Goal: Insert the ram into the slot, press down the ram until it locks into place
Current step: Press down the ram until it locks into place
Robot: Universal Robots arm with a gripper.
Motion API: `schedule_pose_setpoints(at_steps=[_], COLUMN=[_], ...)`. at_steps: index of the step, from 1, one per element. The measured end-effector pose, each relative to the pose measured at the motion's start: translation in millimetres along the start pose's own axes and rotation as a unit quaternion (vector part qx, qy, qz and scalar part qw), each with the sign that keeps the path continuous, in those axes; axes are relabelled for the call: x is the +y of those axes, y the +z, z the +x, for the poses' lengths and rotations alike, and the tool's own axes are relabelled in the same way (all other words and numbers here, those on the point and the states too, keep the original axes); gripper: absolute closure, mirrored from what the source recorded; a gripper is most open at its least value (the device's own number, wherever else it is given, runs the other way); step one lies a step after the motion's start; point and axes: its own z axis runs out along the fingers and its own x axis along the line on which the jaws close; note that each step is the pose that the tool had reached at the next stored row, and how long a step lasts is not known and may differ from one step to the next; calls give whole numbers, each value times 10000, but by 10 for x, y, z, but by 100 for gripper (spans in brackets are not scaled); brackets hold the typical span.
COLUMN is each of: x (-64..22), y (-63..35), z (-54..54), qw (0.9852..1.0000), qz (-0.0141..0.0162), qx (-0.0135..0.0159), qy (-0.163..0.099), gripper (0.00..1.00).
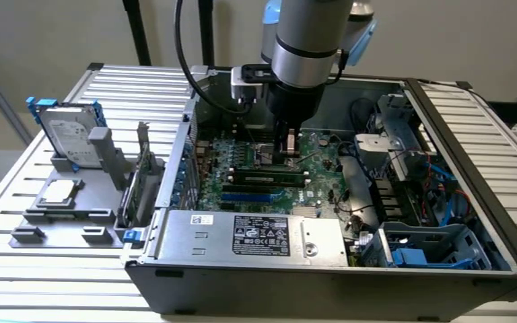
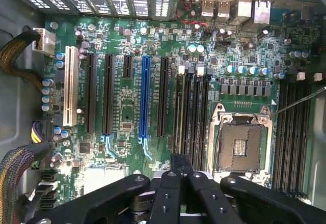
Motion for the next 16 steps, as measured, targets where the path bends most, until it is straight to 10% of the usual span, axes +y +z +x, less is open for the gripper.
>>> schedule_pose_setpoints(at_steps=[16], x=[46], y=[158], z=[-20], qw=[10000], qz=[15], qx=[-6], qy=[-1], gripper=[89])
